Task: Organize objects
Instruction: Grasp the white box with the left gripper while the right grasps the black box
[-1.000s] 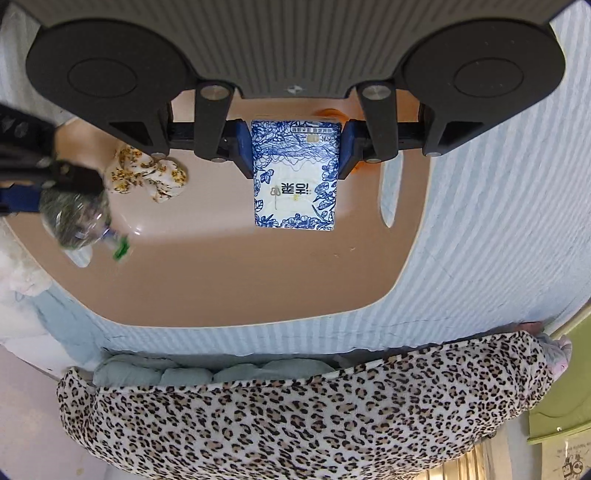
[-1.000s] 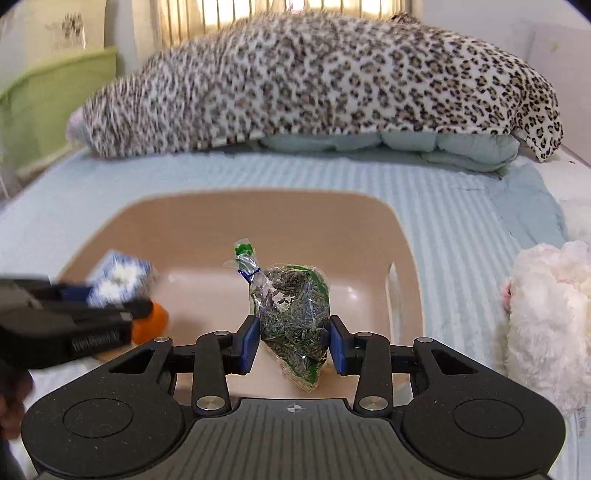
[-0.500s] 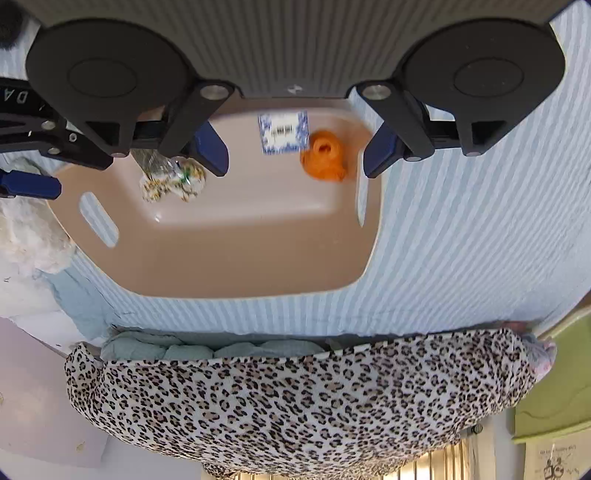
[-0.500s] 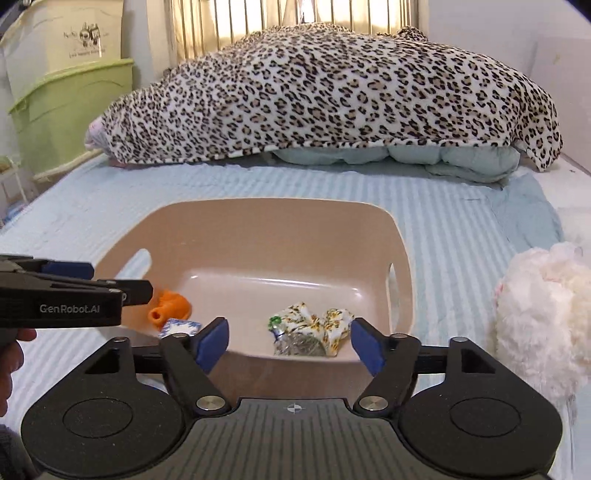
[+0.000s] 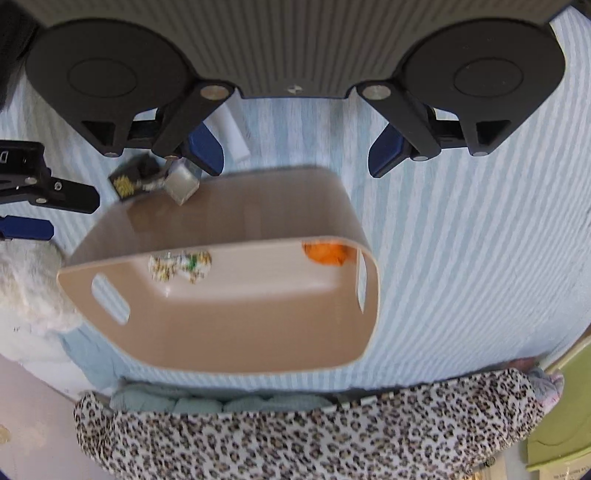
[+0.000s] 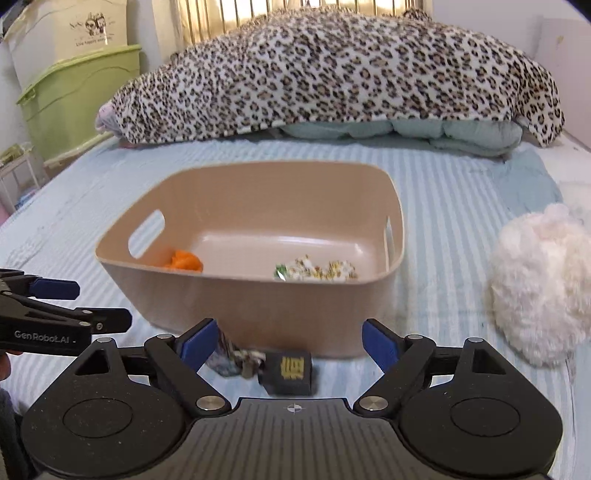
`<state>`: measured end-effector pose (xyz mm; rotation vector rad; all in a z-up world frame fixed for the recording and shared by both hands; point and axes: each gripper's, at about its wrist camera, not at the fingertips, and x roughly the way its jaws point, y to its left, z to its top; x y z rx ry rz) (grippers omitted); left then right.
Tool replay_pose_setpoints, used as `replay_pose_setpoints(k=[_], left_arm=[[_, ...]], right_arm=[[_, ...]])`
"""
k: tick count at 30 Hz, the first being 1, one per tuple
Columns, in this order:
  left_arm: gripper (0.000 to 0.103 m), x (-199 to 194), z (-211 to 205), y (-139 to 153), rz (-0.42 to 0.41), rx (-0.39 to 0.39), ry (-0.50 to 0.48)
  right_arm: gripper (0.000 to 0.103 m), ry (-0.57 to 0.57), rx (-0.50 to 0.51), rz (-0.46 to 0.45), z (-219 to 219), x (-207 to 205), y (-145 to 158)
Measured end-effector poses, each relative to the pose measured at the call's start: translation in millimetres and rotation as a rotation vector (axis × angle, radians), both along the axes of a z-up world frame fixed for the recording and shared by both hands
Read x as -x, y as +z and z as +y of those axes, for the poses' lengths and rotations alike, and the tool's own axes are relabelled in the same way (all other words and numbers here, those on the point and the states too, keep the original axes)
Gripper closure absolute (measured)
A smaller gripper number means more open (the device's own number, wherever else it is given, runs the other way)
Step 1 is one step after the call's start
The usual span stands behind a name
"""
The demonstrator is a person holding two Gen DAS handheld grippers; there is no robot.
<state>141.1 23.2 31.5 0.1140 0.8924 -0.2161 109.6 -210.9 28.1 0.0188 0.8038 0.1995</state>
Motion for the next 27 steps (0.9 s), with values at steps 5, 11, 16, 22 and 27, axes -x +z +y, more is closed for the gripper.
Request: replay_pose_setpoints(k=[5, 11, 16, 22, 27], left_arm=[[0.017, -4, 0, -19, 0.072, 0.010, -0.007], [0.017, -12, 1, -36, 0.121, 0.046, 0.005], [0.017, -17, -1, -43, 0.151, 0.102, 0.007], [0.028, -22, -7, -58, 0.196, 0.095, -0.003], [0.046, -22, -9, -65, 0.212, 0.069, -0.018]], right_arm=[[0.016, -0.001, 0.018, 0.084, 1, -2, -18], [0.016, 0.018, 0.027, 0.156, 9, -7, -39], [0.017, 0.036, 0.071, 0.185, 19, -13, -53], [0.024, 0.033, 0.118, 0.170, 25, -19, -63], [0.036, 0.026, 0.109, 0.175, 24, -25, -70]])
